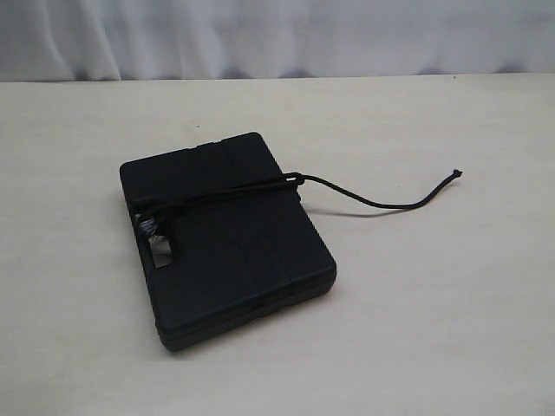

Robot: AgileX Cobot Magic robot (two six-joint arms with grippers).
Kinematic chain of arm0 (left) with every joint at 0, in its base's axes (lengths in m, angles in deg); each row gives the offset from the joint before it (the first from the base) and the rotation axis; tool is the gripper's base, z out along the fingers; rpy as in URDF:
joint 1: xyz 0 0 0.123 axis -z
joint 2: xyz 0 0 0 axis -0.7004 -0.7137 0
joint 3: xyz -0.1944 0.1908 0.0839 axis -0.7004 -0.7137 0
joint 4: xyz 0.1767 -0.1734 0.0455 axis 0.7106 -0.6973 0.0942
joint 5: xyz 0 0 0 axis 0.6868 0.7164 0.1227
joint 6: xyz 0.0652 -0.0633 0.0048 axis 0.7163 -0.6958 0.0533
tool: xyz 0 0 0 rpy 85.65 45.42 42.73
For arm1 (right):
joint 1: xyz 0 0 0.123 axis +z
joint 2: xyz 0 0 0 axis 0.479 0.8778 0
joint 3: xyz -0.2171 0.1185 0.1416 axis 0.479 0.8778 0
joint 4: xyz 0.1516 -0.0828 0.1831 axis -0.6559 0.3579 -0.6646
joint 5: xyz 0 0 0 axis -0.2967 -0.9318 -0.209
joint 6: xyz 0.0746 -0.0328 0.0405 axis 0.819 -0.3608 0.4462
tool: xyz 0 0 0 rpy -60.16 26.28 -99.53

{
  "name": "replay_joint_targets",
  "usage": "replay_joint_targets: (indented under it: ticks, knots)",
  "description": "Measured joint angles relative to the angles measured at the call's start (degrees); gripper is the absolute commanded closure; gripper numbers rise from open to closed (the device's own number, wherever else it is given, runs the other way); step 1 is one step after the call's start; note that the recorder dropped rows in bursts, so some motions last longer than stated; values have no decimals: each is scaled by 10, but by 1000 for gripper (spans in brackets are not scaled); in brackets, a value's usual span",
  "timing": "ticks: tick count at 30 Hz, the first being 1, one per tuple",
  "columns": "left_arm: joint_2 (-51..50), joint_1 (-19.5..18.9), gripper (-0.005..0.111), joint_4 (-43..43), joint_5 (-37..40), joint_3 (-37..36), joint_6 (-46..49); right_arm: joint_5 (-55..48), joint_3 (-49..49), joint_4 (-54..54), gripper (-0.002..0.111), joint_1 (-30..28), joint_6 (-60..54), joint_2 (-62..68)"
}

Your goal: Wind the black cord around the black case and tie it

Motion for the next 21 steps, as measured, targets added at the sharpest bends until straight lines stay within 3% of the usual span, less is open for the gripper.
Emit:
replay_joint_targets:
  ticks: [8, 21]
  knots:
    - [0, 0, 107, 0, 91, 0, 40, 0, 0, 0, 104, 0, 0, 0]
    - [0, 0, 107, 0, 98, 0, 41, 0, 0, 0, 104, 0, 0, 0]
